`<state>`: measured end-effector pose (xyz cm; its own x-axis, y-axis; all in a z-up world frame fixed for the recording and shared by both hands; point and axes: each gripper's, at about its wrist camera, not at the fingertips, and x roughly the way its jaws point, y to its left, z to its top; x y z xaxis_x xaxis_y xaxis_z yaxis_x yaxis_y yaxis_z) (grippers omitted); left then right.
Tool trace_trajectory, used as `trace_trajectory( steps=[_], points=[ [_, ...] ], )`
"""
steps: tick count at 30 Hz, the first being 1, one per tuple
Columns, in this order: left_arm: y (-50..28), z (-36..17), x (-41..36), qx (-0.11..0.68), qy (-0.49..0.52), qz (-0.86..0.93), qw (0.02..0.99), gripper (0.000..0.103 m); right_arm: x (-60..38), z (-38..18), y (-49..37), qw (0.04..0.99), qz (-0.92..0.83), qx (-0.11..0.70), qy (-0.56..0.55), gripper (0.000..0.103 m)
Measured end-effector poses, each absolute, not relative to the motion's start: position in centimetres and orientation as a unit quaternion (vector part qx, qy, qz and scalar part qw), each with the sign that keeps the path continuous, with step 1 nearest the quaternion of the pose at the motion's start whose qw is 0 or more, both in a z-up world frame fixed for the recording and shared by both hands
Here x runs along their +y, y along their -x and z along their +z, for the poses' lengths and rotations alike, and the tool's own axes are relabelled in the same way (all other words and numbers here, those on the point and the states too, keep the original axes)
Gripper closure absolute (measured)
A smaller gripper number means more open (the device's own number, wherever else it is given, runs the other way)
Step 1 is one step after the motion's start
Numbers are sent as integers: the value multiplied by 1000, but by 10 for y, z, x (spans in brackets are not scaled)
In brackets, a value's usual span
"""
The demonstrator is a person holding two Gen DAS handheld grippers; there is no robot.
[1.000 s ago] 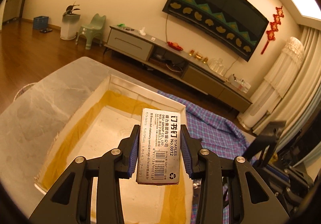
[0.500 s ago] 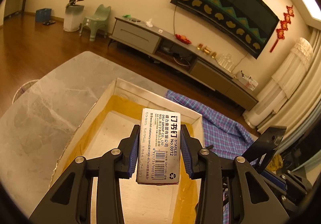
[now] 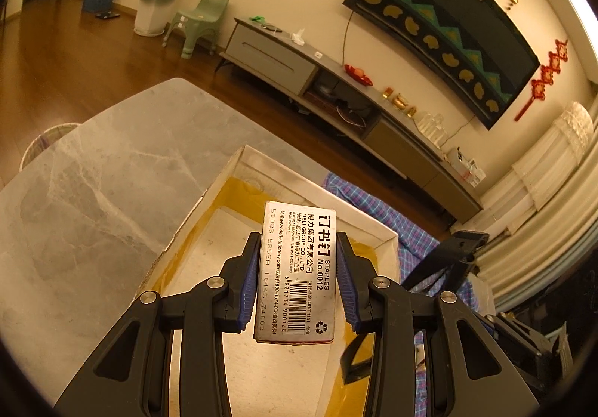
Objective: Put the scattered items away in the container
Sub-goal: 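Carry the staples box in the left tool while the right tool carries the glasses over the white box, then open the left tool to drop the staples box while the right tool releases the glasses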
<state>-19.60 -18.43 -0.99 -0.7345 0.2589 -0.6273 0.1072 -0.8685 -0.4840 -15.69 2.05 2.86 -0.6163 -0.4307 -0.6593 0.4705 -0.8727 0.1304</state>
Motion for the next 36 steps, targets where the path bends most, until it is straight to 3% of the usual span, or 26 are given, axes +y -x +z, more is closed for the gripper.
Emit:
trace_trajectory(
  steps=[13, 36],
  points=[
    [224, -32, -175, -228, 393, 891, 13, 64, 17, -1, 198, 242, -880, 44, -407, 90],
    [249, -71, -167, -225, 450, 864, -6, 64, 24, -57, 252, 218, -827, -2, -518, 90]
  ],
)
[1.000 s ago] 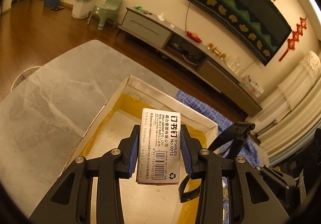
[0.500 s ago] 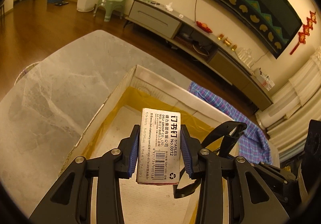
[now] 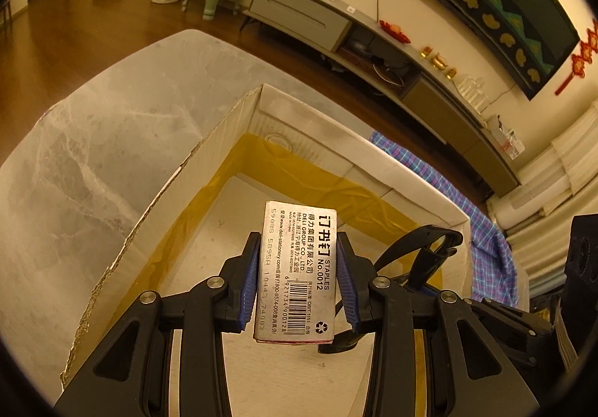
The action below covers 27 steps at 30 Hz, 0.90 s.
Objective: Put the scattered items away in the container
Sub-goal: 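Open the left tool to drop the staples box while the right tool releases the glasses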
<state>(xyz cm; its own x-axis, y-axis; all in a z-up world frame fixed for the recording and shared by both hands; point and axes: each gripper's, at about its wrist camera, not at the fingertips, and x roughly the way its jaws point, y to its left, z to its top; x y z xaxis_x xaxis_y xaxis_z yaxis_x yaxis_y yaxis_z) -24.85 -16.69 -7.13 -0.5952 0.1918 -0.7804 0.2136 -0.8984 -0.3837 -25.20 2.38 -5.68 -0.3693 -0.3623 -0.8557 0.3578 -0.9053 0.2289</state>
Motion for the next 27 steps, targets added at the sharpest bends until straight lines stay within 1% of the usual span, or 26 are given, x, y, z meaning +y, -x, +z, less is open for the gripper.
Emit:
trace_trajectory(
  steps=[5, 6, 7, 8, 10, 12, 16, 18, 24, 27],
  points=[
    [246, -74, -167, 220, -453, -864, 22, 61, 23, -58, 254, 207, -829, 5, -520, 88],
    [246, -75, -168, 222, -455, -862, 29, 58, 22, -58, 254, 206, -830, 6, -519, 85],
    [245, -76, -170, 226, -457, -859, 33, 53, 23, -57, 254, 206, -830, 5, -518, 83],
    [245, -78, -171, 231, -459, -857, 35, 52, 23, -56, 253, 206, -831, 5, -516, 80],
    [245, -80, -174, 238, -464, -852, 42, 48, 21, -55, 252, 204, -834, 12, -512, 80],
    [243, -81, -176, 241, -467, -850, 40, 48, 21, -53, 248, 205, -835, 15, -510, 80],
    [241, -81, -172, 231, -471, -851, 33, 43, 21, -53, 240, 211, -833, 16, -512, 80],
    [241, -80, -171, 226, -473, -851, 33, 42, 20, -54, 238, 213, -831, 15, -514, 78],
    [236, -76, -173, 228, -470, -852, 32, 42, 20, -51, 226, 217, -830, 15, -514, 77],
    [236, -73, -171, 225, -468, -854, 32, 42, 21, -45, 222, 218, -831, 12, -511, 74]
  ],
)
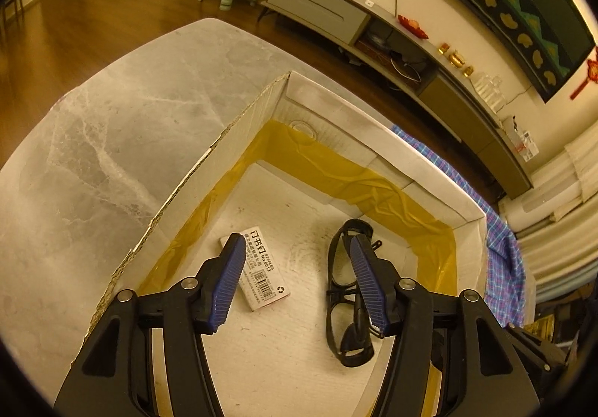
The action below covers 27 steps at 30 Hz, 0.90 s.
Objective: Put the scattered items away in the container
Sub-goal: 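Open the left tool to drop the staples box while the right tool releases the glasses, then move both tools back over the plaid shirt toward the gold tin and white packet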
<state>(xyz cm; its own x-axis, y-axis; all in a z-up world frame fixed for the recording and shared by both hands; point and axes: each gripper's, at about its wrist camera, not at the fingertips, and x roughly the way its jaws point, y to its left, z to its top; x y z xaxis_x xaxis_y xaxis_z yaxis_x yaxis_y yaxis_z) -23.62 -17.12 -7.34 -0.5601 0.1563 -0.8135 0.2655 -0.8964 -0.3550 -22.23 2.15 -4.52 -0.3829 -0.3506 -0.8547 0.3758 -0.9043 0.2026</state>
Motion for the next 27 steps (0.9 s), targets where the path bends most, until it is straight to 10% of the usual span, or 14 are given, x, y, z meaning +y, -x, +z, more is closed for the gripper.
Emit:
trace_trajectory(
  steps=[27],
  points=[
    [177, -10, -147, 174, -361, -916, 28, 42, 35, 43, 103, 302, -893, 85, -323, 52]
  ],
)
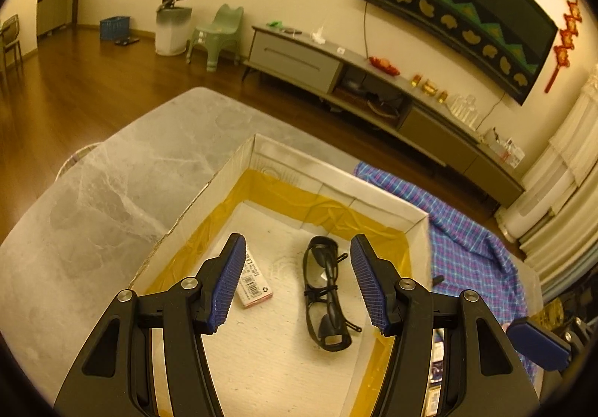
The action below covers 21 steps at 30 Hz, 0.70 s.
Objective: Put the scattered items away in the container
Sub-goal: 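Move both tools back over the plaid shirt toward the gold tin and white packet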
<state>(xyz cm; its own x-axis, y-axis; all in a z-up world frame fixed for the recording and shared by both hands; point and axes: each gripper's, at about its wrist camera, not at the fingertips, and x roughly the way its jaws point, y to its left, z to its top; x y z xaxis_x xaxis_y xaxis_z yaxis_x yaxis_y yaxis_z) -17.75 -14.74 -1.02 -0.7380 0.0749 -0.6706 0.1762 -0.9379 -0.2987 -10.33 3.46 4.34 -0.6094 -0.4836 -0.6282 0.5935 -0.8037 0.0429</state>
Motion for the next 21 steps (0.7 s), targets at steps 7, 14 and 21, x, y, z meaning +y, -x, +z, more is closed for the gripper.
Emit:
trace_trajectory(
  steps=[7, 14, 21],
  points=[
    [152, 11, -136, 164, -326, -931, 7, 42, 55, 55, 69, 318, -905, 77, -271, 52],
    [122, 24, -108, 156, -283, -946, -37, 42, 89, 58, 48, 324, -912, 53, -247, 52],
    [103, 26, -59, 121, -262, -954, -87, 42, 127, 51, 27, 320, -919, 37, -228, 51]
  ],
)
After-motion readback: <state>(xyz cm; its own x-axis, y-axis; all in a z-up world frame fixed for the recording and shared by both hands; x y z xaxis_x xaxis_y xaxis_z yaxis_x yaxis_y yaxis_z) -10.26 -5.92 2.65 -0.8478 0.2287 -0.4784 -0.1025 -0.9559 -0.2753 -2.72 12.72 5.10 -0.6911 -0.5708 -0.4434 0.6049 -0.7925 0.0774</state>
